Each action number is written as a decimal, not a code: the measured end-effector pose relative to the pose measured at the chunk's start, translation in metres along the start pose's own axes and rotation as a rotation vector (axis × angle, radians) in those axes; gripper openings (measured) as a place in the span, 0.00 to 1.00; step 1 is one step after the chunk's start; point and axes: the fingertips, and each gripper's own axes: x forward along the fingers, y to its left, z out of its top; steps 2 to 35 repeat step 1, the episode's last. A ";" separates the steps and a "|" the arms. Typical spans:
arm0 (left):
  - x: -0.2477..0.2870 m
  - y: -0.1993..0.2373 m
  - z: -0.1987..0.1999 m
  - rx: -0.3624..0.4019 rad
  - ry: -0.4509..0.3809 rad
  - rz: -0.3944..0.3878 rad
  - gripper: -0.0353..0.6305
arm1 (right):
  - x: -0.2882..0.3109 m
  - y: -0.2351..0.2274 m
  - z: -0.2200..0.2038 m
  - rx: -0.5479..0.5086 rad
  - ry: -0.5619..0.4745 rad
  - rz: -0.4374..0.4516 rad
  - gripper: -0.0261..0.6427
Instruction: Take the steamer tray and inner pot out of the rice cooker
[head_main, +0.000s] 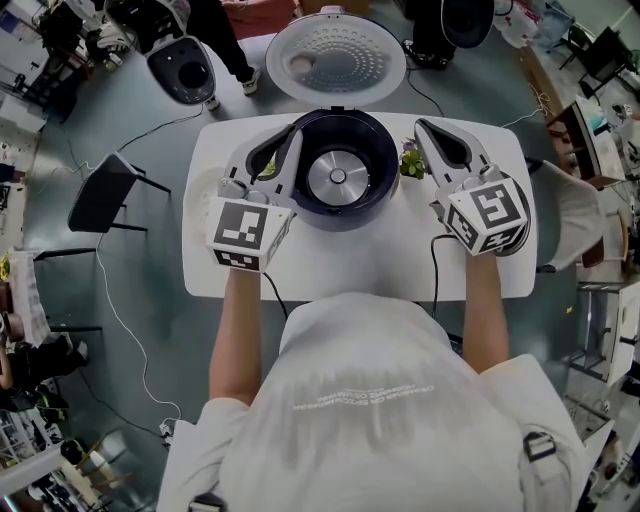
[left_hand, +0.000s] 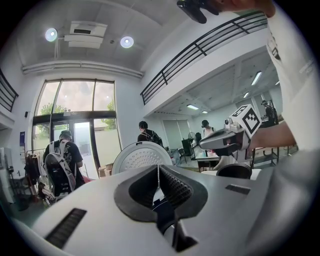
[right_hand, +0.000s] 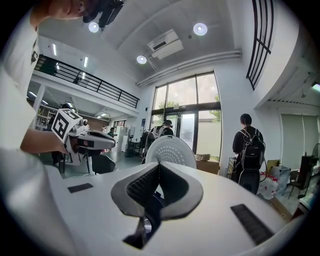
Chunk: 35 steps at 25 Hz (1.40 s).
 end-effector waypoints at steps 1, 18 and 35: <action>0.000 0.000 0.001 0.001 0.001 -0.001 0.09 | 0.000 0.000 0.000 0.001 0.000 -0.001 0.08; 0.000 0.000 0.001 0.001 0.001 -0.001 0.09 | 0.000 0.000 0.000 0.001 0.000 -0.001 0.08; 0.000 0.000 0.001 0.001 0.001 -0.001 0.09 | 0.000 0.000 0.000 0.001 0.000 -0.001 0.08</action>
